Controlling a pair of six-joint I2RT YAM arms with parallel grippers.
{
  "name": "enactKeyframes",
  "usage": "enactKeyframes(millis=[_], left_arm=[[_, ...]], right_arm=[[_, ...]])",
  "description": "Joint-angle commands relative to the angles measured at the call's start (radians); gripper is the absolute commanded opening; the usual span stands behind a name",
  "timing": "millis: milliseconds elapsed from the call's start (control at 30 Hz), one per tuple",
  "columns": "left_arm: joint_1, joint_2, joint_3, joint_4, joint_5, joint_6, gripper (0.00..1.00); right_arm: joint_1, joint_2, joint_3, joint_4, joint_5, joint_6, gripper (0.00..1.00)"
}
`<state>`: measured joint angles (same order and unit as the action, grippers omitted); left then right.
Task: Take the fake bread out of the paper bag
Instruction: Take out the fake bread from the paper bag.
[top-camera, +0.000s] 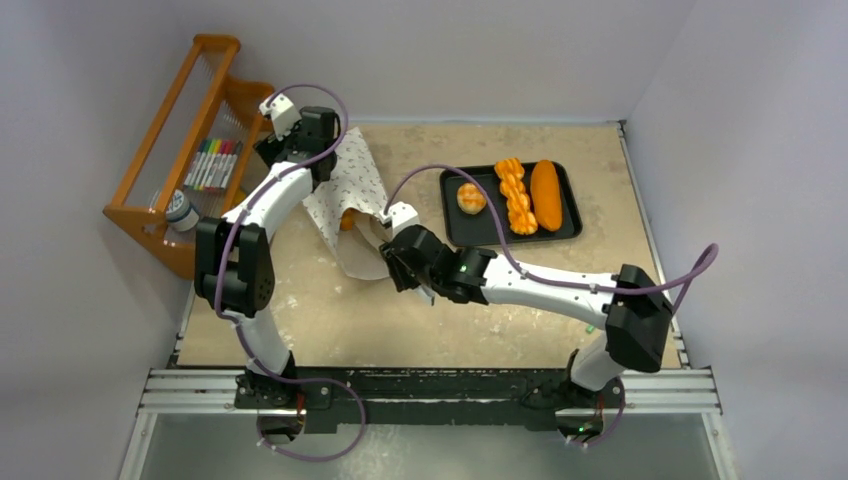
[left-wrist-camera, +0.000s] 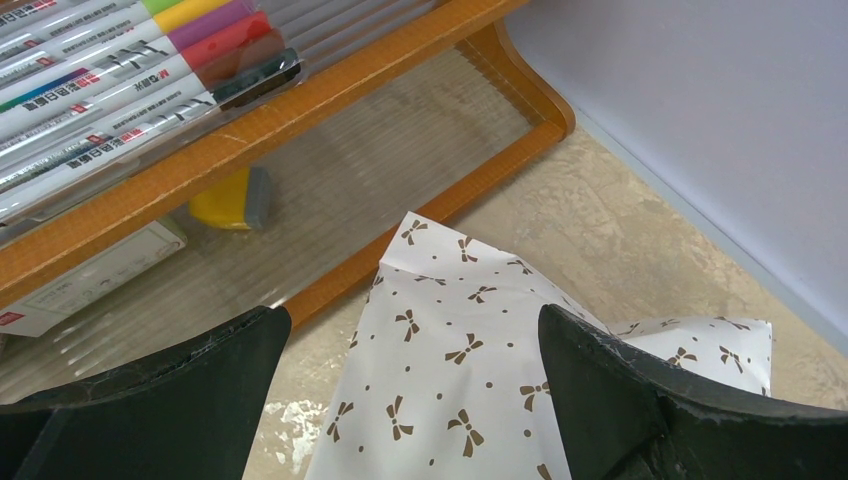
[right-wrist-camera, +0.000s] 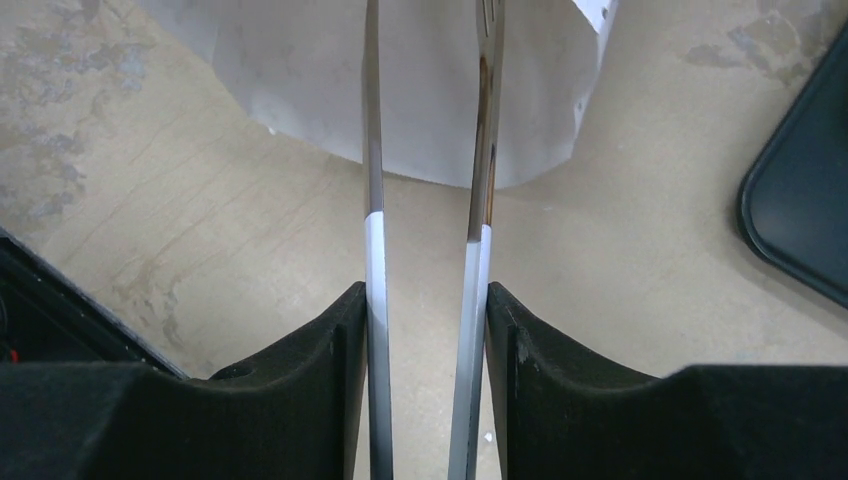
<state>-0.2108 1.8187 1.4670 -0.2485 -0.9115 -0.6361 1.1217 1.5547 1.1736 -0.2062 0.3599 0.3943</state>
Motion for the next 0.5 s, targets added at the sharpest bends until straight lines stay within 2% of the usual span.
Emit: enactKeyframes(millis=[0, 467], left_arm=[[-0.003, 0.003, 0.018, 0.039, 0.000, -0.014, 1.00], [-0.004, 0.008, 0.012, 0.049, 0.004, -0.017, 1.00]], right_arm=[[-0.017, 0.027, 0.071, 0.106, -0.058, -0.058, 0.46], [-0.057, 0.158, 0.159, 0.131, -0.096, -0.096, 0.47]])
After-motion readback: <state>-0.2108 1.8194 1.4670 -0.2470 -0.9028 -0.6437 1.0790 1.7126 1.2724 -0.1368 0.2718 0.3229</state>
